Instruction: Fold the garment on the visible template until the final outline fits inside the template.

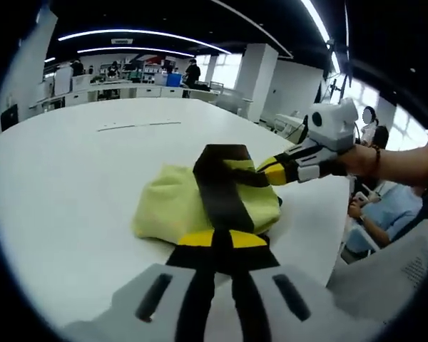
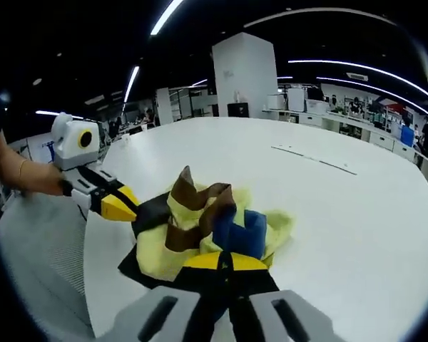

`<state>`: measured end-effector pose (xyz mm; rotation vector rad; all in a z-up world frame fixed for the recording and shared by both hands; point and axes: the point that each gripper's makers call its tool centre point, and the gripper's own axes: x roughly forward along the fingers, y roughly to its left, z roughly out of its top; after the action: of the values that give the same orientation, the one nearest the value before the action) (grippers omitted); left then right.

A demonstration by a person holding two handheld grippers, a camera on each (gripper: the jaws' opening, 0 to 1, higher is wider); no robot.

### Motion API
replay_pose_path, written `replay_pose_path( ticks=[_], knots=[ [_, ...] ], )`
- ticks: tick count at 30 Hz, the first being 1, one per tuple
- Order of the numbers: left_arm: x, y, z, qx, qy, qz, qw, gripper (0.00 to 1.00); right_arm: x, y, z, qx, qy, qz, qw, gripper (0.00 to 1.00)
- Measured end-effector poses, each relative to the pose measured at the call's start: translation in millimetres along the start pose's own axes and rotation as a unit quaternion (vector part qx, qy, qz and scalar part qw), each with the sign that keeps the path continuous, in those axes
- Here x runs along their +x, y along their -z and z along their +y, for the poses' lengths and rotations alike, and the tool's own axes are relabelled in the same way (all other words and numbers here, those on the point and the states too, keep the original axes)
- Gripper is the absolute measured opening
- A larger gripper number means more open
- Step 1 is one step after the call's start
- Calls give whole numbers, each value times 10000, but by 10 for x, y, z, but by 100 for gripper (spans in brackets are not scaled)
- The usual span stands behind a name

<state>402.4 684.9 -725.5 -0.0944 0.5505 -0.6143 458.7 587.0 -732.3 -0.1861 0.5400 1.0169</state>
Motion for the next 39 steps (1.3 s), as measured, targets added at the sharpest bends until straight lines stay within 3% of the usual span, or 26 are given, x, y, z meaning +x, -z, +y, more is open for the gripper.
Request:
replay_pose_path(
  ticks=[5,16,20,31,39],
  knots=[
    [-37,-15,5,-93,19,-20,10000,0,-27,-90,11,420,-103,-231,9988,0],
    [-88,-65,-27,-78,57,-44,9999,0,12,-66,-6,424,-75,-107,9990,0],
    [-153,-99,-31,167,16,-42,9999,0,-59,-107,-21,353,1,-182,9992,0],
    [-433,-364,69,-57,-258,-396,9989,0,-289,-289,-154,161,371,-357,9985,0],
    [-502,-575,207,47,-440,-454,9980,0,-453,-518,-290,-43,680,-483,9965,0]
  ],
)
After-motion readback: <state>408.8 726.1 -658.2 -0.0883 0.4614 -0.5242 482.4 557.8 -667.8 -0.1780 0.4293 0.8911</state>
